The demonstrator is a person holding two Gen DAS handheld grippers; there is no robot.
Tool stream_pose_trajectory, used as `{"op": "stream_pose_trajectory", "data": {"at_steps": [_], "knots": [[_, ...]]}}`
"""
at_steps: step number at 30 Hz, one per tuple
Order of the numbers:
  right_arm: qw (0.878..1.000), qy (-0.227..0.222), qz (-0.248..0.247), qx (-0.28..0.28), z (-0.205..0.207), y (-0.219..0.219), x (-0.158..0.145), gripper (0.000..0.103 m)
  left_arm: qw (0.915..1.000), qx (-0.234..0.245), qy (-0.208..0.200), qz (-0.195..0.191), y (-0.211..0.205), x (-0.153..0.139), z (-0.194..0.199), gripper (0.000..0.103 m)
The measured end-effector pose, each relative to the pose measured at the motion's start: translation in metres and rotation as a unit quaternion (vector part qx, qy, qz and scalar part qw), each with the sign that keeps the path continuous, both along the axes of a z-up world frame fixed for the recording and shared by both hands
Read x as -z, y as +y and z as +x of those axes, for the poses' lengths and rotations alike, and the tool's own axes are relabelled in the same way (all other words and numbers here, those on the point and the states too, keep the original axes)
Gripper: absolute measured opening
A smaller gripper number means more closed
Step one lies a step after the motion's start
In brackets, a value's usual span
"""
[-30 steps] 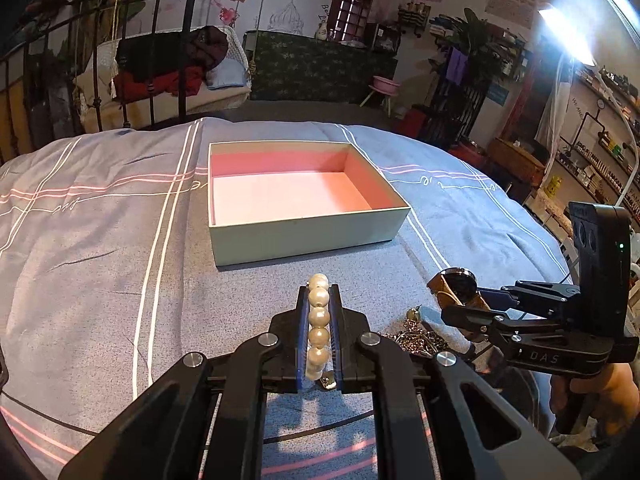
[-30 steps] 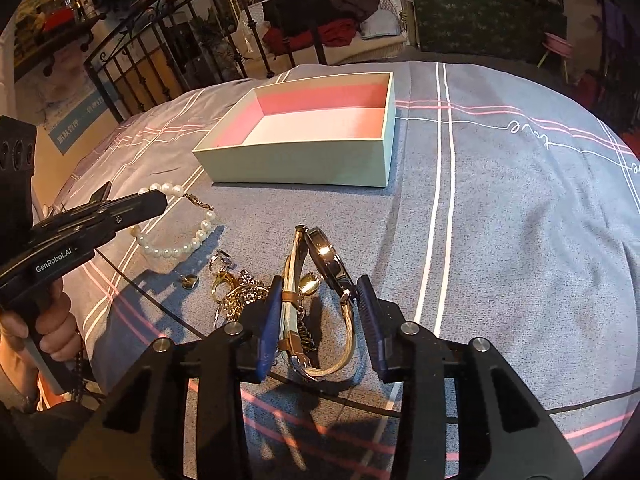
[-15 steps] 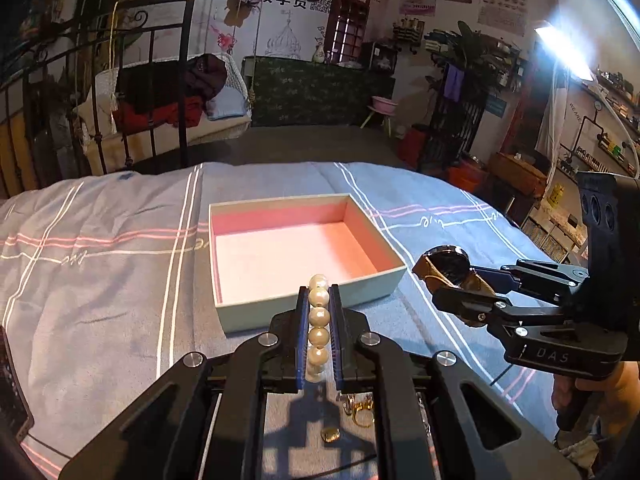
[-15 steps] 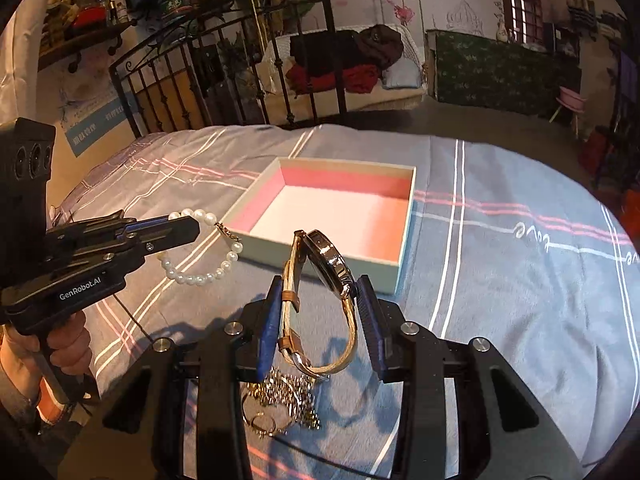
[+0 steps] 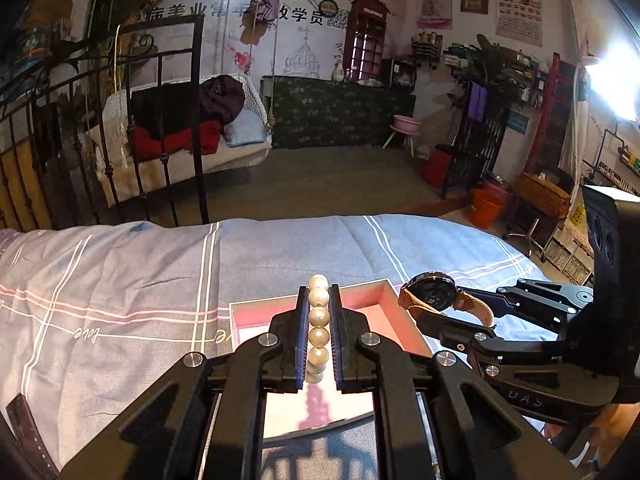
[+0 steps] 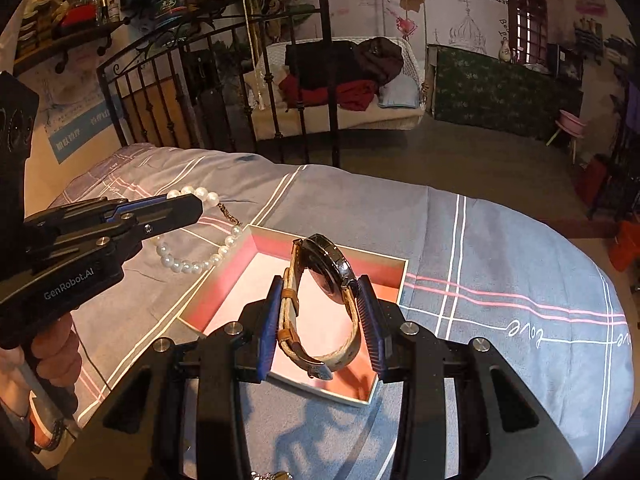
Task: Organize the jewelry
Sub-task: 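Carry the bracelet and watch into the pink box while both grippers open to release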
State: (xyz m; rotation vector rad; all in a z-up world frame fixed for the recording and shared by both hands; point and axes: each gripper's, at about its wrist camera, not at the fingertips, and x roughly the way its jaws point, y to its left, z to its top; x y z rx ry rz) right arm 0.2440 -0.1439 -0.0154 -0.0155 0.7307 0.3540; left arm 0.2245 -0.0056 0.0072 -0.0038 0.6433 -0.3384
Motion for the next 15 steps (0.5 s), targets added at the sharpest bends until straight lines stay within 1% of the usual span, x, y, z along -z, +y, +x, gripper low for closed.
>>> {"op": "stream_pose_trajectory", "data": {"at_steps": [6,9,15], "knots": [[0.999,0.03,-0.008,0.009,0.026,0.001,0.018,0.038,0.9989,-0.017,0.044,-0.002,-0.001,0.021,0.026,0.009],[0.999,0.041,-0.015,0.009,0.033,0.004,0.026,0.038,0.9975,-0.024,0.066,-0.012,0.002,0.028,0.035,0.009],[0.998,0.055,-0.021,0.004,0.036,0.009,0.038,0.038,0.996,-0.028,0.085,-0.008,0.004,0.037,0.043,0.009]]}}
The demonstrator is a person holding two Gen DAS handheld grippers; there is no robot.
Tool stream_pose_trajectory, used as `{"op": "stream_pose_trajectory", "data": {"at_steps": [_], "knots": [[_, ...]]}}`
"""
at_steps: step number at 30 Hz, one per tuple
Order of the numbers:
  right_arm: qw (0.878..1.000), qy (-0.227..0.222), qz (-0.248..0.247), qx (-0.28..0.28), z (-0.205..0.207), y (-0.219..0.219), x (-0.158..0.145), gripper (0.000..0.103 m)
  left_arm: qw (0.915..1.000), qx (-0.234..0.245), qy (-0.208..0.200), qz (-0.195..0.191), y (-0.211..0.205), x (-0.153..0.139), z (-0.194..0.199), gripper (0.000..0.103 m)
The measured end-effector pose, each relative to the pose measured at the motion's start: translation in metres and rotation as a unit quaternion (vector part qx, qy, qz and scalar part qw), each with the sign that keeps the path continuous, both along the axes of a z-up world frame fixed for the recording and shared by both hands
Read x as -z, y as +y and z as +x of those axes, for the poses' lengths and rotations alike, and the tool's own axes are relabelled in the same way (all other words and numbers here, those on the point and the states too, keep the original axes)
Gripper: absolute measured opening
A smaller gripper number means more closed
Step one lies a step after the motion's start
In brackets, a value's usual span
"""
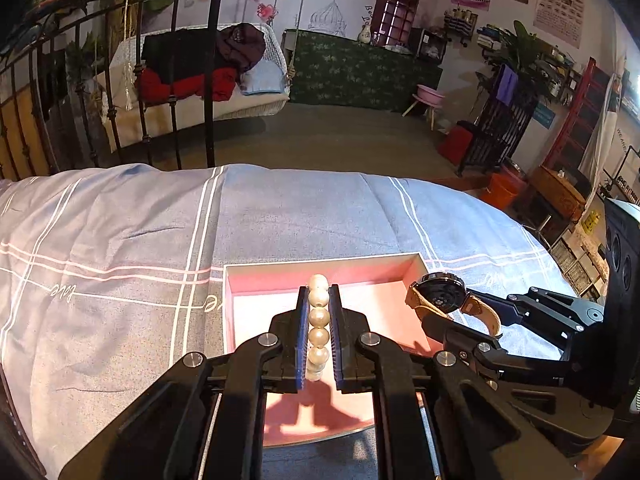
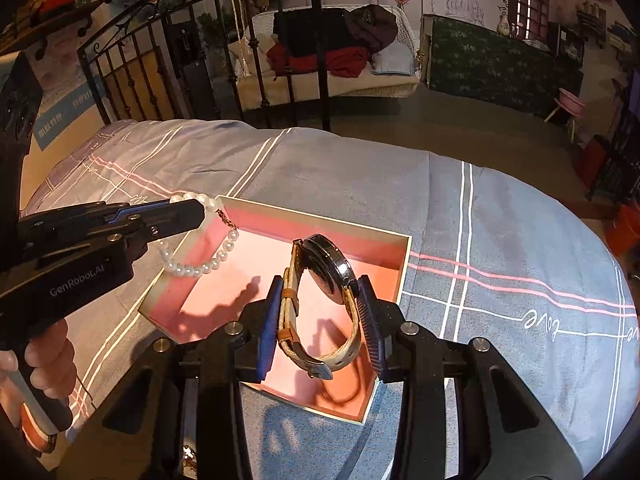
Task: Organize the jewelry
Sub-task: 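Carry the bracelet and watch into the pink box while both grippers open to release, then grasp the small gold charm on the sheet with the left gripper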
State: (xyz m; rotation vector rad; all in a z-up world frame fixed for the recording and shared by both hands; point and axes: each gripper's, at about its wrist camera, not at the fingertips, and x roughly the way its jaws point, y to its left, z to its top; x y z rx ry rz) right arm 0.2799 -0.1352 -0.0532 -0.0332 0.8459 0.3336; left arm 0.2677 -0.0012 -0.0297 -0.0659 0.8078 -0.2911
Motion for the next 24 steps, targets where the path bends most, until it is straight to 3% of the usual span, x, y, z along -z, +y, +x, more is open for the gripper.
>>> {"op": "stream_pose_trajectory", "data": {"at_steps": [1,2,3,4,5,7,11,15,20,24], "knots": [[1.0,0.002,0.004,-0.004,0.0,0.0,0.001,0.042,1.0,0.0,0.0,0.001,0.0,0.001,0.0,0.01],[1.0,0.006,0.008,-0.006,0.0,0.0,0.002,0.048,1.0,-0.002,-0.004,0.003,0.001,0.0,0.0,0.024],[1.0,0.009,0.004,-0.004,-0.001,0.0,0.002,0.061,0.9999,-0.011,-0.009,0.01,0.001,-0.001,0.001,0.041],[1.0,0.002,-0.006,0.005,-0.005,-0.001,0.002,0.076,0.9995,-0.024,-0.017,0.01,0.004,-0.003,-0.001,0.075],[1.0,-0.011,-0.013,0.013,-0.01,-0.003,-0.001,0.081,0.9992,-0.029,-0.026,0.0,0.008,-0.005,-0.005,0.082],[1.0,-0.021,-0.002,0.016,-0.023,-0.011,-0.005,0.083,0.9992,-0.022,-0.022,-0.025,0.015,-0.008,-0.013,0.082],[0.998,-0.023,0.046,0.023,-0.065,-0.037,-0.002,0.088,0.9997,-0.002,-0.005,-0.025,0.025,0.003,-0.052,0.089],[0.996,0.005,0.081,0.037,-0.117,-0.056,0.022,0.088,0.9996,0.015,0.023,-0.002,0.027,0.034,-0.102,0.089],[0.993,0.058,0.093,0.051,-0.174,-0.053,0.058,0.088,0.9974,0.002,0.063,0.034,0.023,0.071,-0.149,0.089],[0.989,0.089,0.108,0.048,-0.195,-0.039,0.077,0.083,0.9971,0.002,0.057,0.05,0.021,0.08,-0.168,0.089]]}}
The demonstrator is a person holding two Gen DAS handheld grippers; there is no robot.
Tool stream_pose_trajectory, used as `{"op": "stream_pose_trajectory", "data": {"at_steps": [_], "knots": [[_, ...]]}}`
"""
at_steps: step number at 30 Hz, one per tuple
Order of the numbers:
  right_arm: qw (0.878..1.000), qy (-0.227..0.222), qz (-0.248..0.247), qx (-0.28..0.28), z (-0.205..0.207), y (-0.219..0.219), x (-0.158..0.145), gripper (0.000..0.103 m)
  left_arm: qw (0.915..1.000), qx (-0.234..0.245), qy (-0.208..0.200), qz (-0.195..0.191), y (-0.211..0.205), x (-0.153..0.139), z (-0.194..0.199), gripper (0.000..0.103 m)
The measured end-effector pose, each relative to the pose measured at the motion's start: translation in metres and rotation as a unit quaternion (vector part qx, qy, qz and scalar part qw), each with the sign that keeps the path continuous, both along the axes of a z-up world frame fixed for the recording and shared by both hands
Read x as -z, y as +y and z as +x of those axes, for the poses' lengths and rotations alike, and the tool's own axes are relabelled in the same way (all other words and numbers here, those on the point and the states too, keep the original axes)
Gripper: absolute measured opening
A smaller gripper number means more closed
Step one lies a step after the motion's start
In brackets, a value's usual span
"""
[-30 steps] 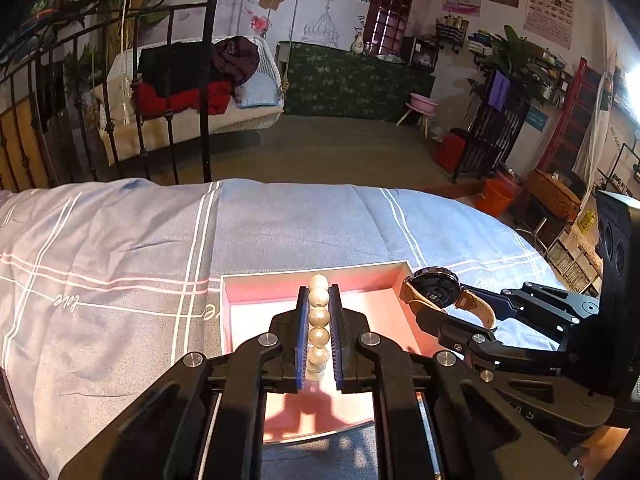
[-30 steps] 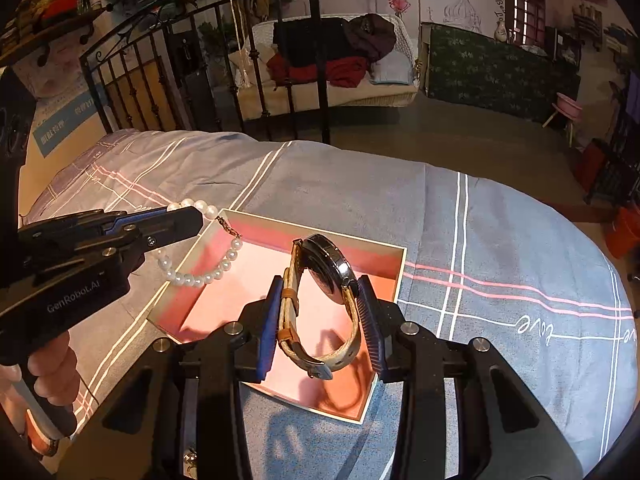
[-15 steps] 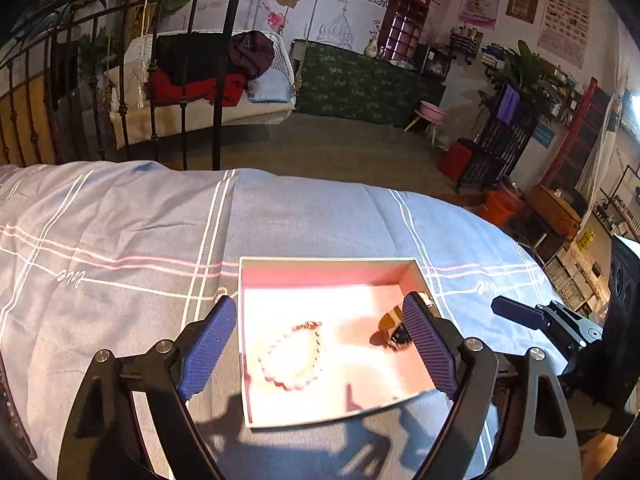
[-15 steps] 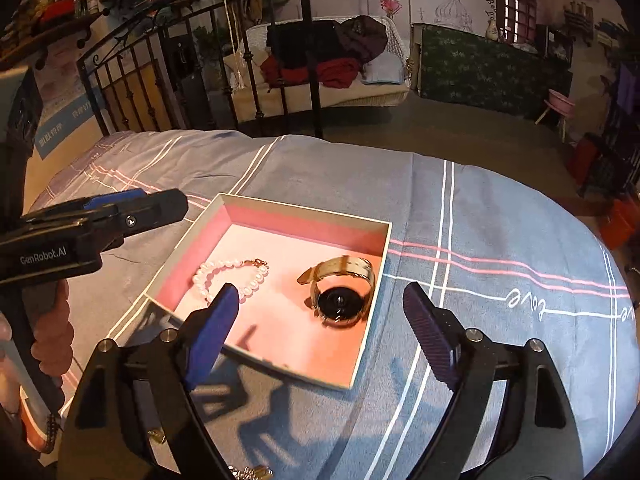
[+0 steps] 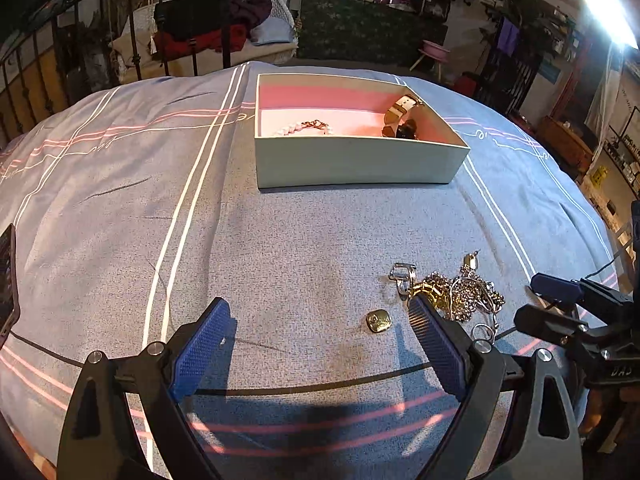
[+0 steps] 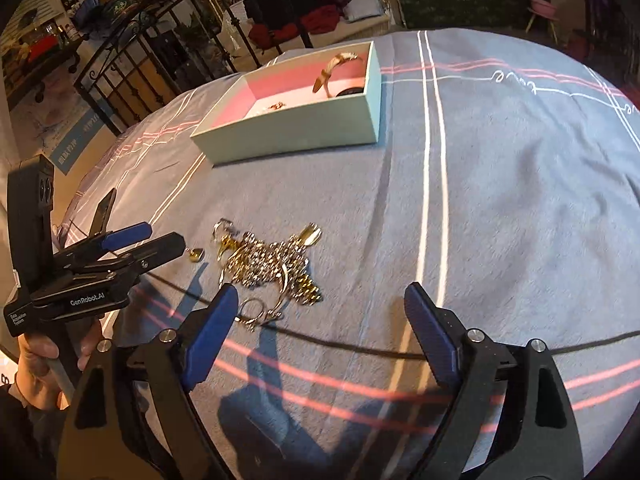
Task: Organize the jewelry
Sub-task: 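Grasp the small gold charm on the sheet with the left gripper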
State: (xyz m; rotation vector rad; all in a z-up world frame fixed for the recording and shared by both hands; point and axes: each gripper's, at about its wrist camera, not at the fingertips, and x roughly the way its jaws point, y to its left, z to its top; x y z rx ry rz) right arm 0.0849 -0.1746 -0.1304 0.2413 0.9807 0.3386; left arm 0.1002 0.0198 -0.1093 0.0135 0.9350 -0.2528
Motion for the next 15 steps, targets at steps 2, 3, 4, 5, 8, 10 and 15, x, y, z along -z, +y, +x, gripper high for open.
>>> {"op": "stream_pose_trajectory", "data": {"at_steps": [2,3,4,5,8,10,15], "knots": [[1.0,-0.002,-0.016,-0.009,-0.003,0.009,0.001,0.083,0.9999,0.01,-0.008,0.011,-0.002,0.001,-0.001,0.089],[1.0,-0.008,-0.024,-0.013,-0.005,0.012,0.0,0.083,0.9997,0.014,-0.012,0.018,-0.004,0.001,-0.002,0.088],[0.999,-0.016,-0.03,-0.015,-0.006,0.015,-0.003,0.083,0.9994,0.016,-0.017,0.027,-0.006,0.0,-0.002,0.087],[0.999,-0.024,-0.036,-0.014,-0.008,0.017,-0.006,0.083,0.999,0.018,-0.022,0.033,-0.008,0.0,-0.003,0.085],[0.998,-0.031,-0.047,-0.007,-0.008,0.017,-0.01,0.083,0.9981,0.031,-0.027,0.047,-0.013,-0.001,-0.005,0.083],[0.999,-0.025,-0.039,-0.003,-0.006,0.014,-0.009,0.083,0.9977,0.041,-0.024,0.048,-0.015,0.0,-0.007,0.083],[0.999,-0.012,-0.037,0.004,-0.004,0.009,-0.005,0.083,0.9963,0.053,-0.026,0.062,-0.021,0.004,-0.007,0.07]]}}
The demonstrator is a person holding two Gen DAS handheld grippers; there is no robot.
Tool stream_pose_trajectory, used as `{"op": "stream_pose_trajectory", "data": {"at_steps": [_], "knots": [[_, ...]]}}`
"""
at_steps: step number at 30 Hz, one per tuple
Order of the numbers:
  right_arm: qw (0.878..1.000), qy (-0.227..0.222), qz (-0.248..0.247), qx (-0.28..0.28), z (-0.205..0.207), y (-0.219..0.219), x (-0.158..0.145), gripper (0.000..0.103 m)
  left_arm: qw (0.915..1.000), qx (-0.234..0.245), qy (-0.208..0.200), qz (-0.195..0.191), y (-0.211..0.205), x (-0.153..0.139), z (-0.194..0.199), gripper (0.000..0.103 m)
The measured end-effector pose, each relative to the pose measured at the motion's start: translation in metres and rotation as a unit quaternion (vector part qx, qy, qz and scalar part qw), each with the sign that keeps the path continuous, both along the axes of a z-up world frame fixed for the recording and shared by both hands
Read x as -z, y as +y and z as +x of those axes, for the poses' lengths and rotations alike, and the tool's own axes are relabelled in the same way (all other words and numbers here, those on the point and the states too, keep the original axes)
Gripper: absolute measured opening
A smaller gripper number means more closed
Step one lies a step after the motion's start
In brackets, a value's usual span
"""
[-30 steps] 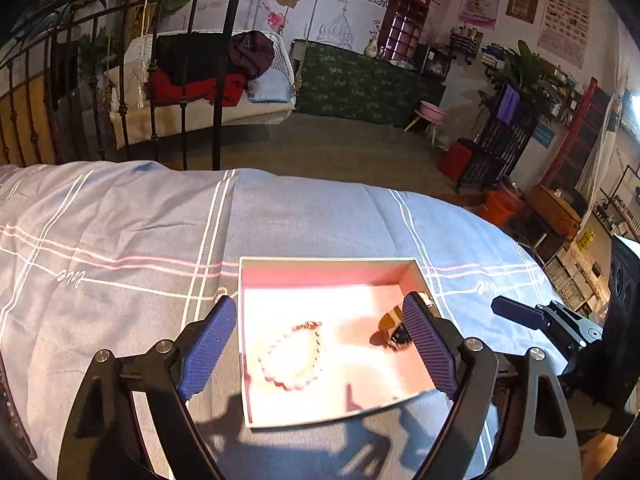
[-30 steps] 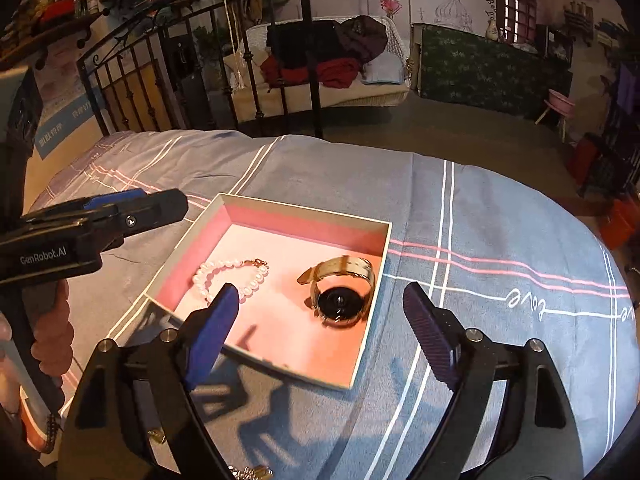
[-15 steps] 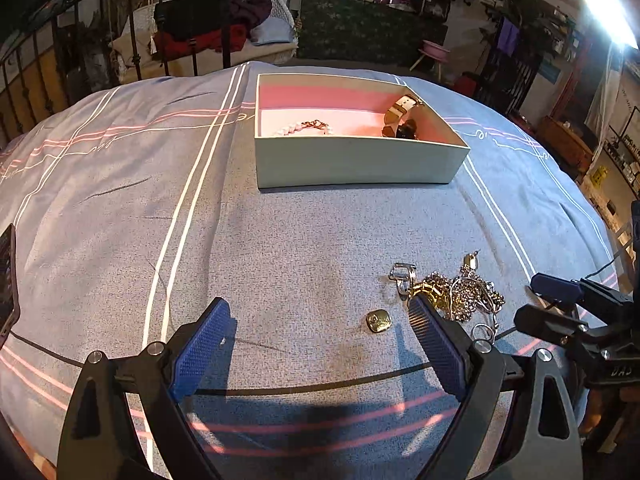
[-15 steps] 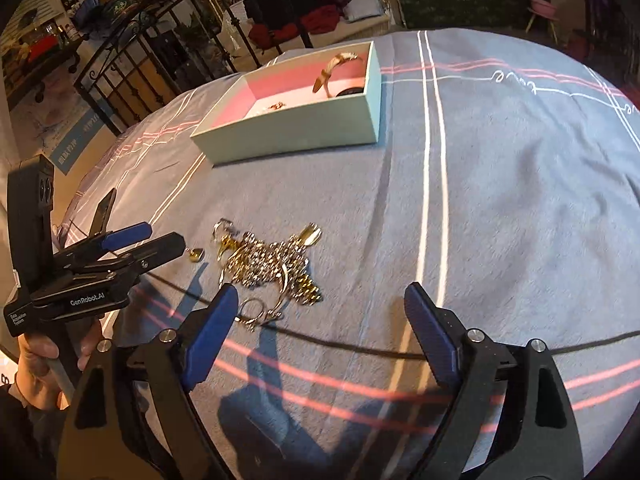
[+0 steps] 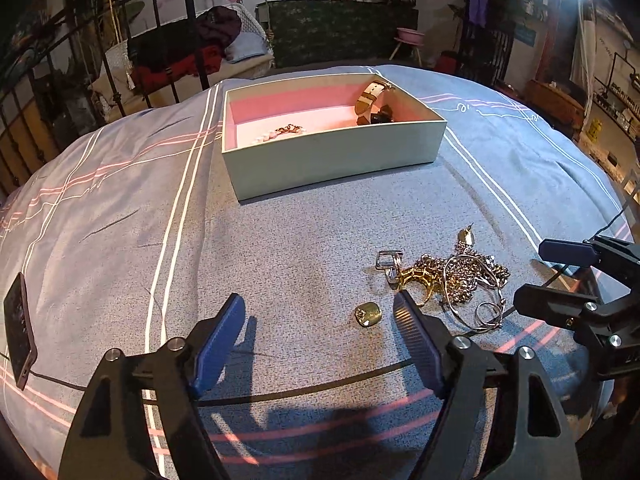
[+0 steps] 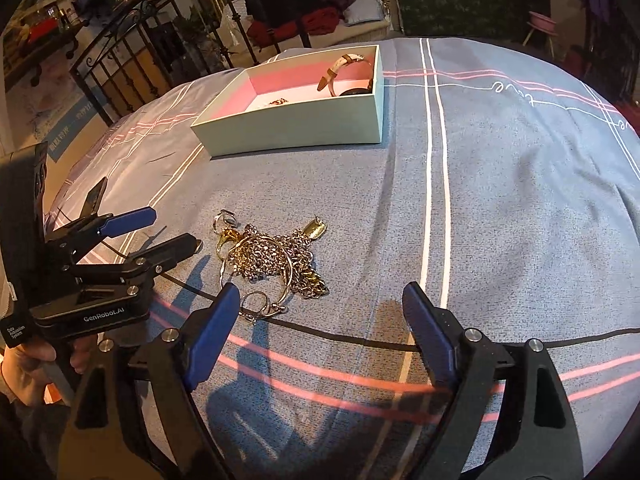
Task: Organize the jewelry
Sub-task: 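Grasp the small gold charm on the sheet with the left gripper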
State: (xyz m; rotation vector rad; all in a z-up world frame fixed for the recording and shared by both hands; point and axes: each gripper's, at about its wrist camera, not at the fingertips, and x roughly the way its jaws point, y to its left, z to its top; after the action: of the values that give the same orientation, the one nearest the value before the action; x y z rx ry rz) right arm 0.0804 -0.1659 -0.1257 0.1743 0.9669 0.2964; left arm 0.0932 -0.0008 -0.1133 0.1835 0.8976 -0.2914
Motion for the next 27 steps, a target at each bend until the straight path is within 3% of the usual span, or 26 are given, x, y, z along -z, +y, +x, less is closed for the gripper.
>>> {"op": "stream_pose_trajectory", "data": {"at_steps": [4,14,24,27], "knots": [[1.0,0.002,-0.005,-0.007,0.0,0.003,0.0,0.083,0.9996,0.023,0.004,0.016,-0.01,0.006,-0.001,0.058],[0.999,0.011,-0.017,-0.04,0.006,0.023,0.004,0.083,0.9997,0.019,0.01,0.009,-0.009,0.008,-0.001,0.061],[0.999,0.013,-0.014,-0.032,0.004,0.022,0.004,0.085,0.9997,0.02,0.008,0.016,-0.013,0.008,-0.002,0.06],[0.999,0.013,-0.015,-0.034,0.003,0.024,0.004,0.088,0.9997,0.023,0.007,0.003,-0.012,0.008,-0.003,0.04]]}}
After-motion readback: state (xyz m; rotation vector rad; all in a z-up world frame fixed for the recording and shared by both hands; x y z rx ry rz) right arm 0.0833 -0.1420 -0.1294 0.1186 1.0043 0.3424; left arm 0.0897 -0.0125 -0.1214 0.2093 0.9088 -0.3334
